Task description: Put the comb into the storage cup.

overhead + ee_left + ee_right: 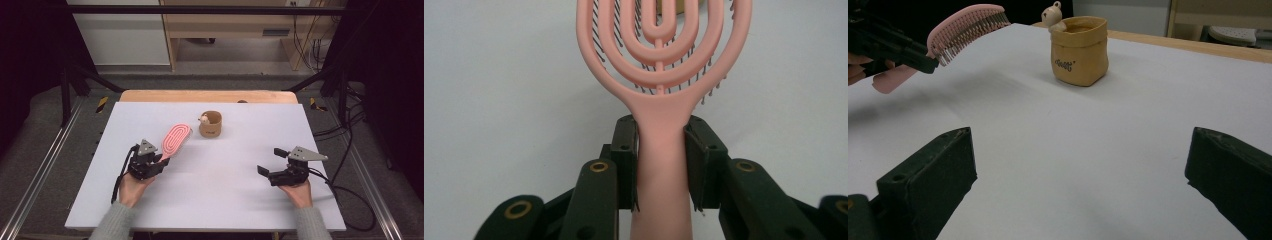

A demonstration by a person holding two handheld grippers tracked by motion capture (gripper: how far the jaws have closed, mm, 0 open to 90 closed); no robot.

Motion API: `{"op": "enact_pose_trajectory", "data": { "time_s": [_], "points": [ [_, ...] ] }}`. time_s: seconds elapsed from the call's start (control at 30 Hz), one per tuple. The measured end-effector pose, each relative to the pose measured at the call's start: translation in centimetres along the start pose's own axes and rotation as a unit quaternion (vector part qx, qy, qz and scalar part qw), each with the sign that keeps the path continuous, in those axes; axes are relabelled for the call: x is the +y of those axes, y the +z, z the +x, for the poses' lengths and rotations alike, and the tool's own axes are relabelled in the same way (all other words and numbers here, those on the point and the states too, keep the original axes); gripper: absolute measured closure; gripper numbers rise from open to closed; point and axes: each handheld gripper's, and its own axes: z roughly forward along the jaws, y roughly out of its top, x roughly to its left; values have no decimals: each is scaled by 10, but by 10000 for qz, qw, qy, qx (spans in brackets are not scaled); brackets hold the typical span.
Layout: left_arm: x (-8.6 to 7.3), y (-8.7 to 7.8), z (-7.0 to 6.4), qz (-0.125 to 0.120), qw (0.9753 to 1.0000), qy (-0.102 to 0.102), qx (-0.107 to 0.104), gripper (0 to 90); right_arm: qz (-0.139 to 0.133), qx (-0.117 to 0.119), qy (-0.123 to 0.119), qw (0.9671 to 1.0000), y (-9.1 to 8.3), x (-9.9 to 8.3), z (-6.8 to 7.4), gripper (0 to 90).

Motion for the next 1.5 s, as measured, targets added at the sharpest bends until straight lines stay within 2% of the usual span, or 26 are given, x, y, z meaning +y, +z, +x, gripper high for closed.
{"op": "enact_pose_trajectory", "data": {
  "time_s": [0.23,0.57,0.83,1.5],
  "points": [
    [0,-2,-4,-165,9999,40,14,691,88,-36,-6,10000,6,4,6,4],
    [2,-2,-12,-275,9996,117,10,691,60,64,68,9999,11,8,13,4],
    [4,-2,-17,-324,9994,146,16,691,118,74,13,9999,17,12,21,4],
    [8,-5,-29,-545,9982,240,-2,691,-15,140,178,9997,26,21,35,4]
  ]
}}
